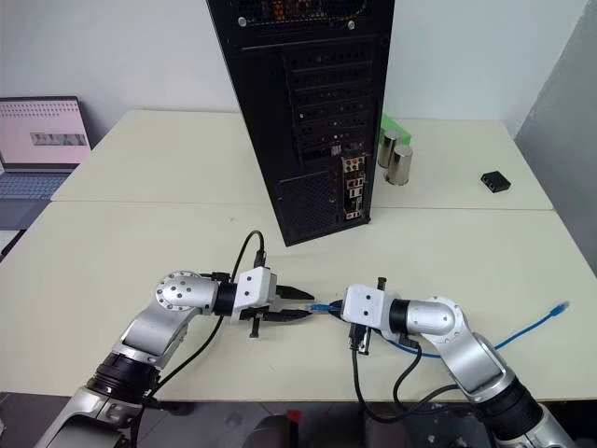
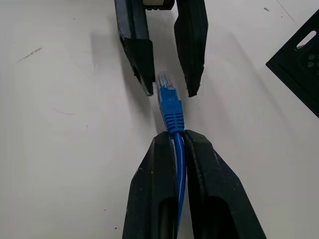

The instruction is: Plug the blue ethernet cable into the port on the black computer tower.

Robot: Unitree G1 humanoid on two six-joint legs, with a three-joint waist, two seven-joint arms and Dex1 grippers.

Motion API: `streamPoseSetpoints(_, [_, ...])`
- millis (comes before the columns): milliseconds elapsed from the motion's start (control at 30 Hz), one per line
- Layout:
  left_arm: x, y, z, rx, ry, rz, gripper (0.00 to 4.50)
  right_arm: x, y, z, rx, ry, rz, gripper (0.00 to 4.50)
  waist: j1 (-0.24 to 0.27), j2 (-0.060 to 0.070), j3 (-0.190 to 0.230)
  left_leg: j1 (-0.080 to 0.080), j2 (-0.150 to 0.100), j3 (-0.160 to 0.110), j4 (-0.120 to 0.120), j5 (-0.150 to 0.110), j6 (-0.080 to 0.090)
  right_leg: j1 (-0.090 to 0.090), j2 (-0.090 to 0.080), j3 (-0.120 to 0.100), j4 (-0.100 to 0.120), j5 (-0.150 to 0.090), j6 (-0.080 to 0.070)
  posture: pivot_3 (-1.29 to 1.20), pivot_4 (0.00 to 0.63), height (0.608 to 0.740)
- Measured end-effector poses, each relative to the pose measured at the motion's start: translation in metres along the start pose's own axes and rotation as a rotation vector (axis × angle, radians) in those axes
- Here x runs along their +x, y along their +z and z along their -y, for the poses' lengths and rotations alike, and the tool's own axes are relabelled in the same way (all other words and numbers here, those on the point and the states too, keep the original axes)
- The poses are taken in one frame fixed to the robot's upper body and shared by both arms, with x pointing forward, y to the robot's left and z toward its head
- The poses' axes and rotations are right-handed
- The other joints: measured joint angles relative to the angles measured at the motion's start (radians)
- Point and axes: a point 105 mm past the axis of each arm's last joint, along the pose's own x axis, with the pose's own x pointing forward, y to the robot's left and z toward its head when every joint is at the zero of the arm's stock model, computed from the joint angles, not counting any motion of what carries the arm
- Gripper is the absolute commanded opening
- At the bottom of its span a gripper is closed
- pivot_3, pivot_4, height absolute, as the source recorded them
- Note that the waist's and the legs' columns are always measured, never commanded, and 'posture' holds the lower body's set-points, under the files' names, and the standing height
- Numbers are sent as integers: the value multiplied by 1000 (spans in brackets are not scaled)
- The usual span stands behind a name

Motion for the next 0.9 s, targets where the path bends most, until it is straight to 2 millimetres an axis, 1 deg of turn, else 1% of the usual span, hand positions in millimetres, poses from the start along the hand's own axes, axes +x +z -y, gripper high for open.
streamPoseSetpoints(33, [1, 0, 1, 0, -3, -2, 371, 0, 0, 0, -3, -2, -3, 0, 0, 0, 0, 0, 0, 0, 0, 0, 0, 0, 0, 0, 0, 0, 0, 0, 150, 740])
streamPoseSetpoints(67, [1, -1, 1, 0, -5, -3, 290, 0, 0, 0, -5, -2, -5, 0, 0, 0, 0, 0, 0, 0, 0, 0, 0, 0, 0, 0, 0, 0, 0, 0, 150, 740])
streamPoseSetpoints(533, [2, -2, 1, 14, -2, -15, 290, 1, -1, 1, -12, -7, -14, 0, 0, 0, 0, 0, 0, 0, 0, 0, 0, 0, 0, 0, 0, 0, 0, 0, 150, 740])
streamPoseSetpoints(600, [2, -2, 1, 23, -3, -14, 290, 1, -1, 0, -5, 2, -13, 683, 0, 0, 0, 0, 0, 0, 0, 0, 0, 0, 0, 0, 0, 0, 0, 0, 150, 740])
streamPoseSetpoints(633, [2, -2, 1, 24, -4, -13, 290, 0, -1, 0, -1, 9, -12, 795, 0, 0, 0, 0, 0, 0, 0, 0, 0, 0, 0, 0, 0, 0, 0, 0, 150, 740])
streamPoseSetpoints(700, [2, -3, 1, 24, -3, -15, 290, -1, 0, -2, 11, 29, -4, 1219, 0, 0, 0, 0, 0, 0, 0, 0, 0, 0, 0, 0, 0, 0, 0, 0, 150, 740])
streamPoseSetpoints(767, [2, -3, 1, 33, -3, -12, 290, -3, 0, -2, 11, 40, -4, 1885, 0, 0, 0, 0, 0, 0, 0, 0, 0, 0, 0, 0, 0, 0, 0, 0, 150, 740])
streamPoseSetpoints(900, [2, -1, 1, 53, -2, -3, 290, -9, 1, 2, 8, 33, -11, 2706, 0, 0, 0, 0, 0, 0, 0, 0, 0, 0, 0, 0, 0, 0, 0, 0, 150, 740])
